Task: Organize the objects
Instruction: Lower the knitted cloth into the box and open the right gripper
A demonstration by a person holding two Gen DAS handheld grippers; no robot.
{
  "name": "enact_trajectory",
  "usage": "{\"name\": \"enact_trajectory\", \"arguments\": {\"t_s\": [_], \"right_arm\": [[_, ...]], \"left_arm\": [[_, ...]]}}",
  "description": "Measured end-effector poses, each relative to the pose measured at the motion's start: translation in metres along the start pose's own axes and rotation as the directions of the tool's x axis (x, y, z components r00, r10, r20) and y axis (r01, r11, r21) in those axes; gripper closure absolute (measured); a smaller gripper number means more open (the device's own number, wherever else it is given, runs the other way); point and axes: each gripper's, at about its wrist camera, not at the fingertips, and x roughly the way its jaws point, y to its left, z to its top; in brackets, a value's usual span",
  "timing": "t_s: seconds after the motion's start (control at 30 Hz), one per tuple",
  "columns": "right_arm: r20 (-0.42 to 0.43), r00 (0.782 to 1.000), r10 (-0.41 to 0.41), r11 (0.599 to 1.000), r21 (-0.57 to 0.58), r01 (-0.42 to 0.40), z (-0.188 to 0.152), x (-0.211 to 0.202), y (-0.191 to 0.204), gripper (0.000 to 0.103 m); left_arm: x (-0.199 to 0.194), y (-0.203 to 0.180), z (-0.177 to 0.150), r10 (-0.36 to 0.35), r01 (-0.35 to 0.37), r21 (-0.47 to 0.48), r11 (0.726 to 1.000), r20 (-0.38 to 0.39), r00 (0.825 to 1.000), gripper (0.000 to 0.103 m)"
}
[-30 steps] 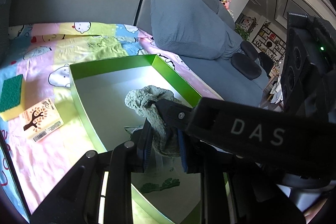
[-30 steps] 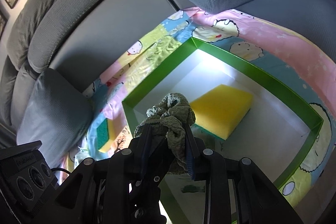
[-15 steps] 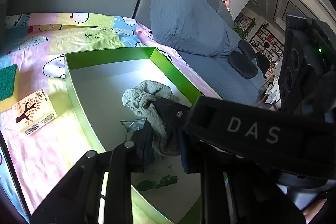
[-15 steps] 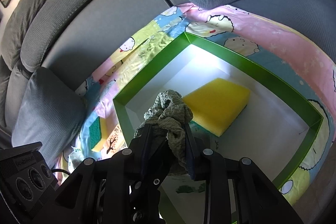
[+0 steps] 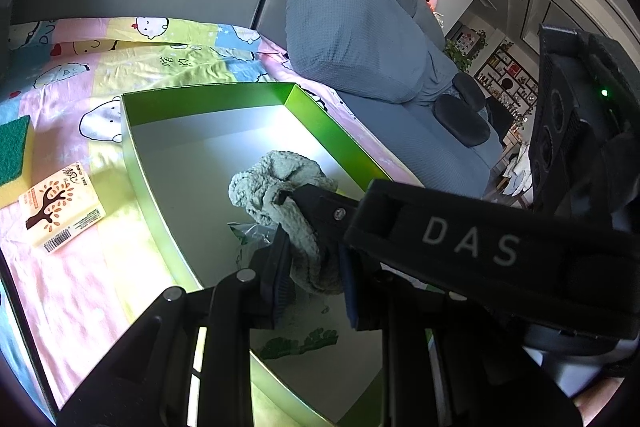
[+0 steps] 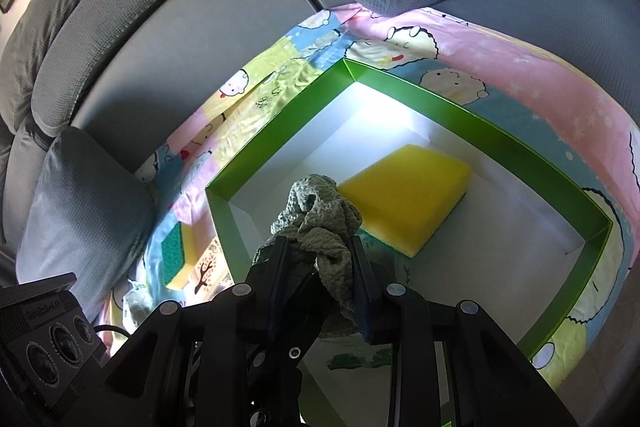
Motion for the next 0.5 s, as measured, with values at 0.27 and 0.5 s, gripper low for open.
{"name": "enact_trajectory", "arguments": {"t_s": [0.27,0.5], "right_arm": [[0.009,1.000,-0.008,1.000,0.008,0.008,0.0006,-0.0013,-0.0010,0.072],[0.016,1.000,-0.024,0.999,0.037,0.023,0.0019,-0.0019,-0.0075,0.072]], "left_arm": [[-0.0017,-0.0001,-0.0005,-0.001,0.001,0.006,1.000,0.001,1.000,0.083],[-0.0029,-0.0020,-0.0022,0.003,-0.003,0.026,1.000,-0.006,1.000,0.081]]}}
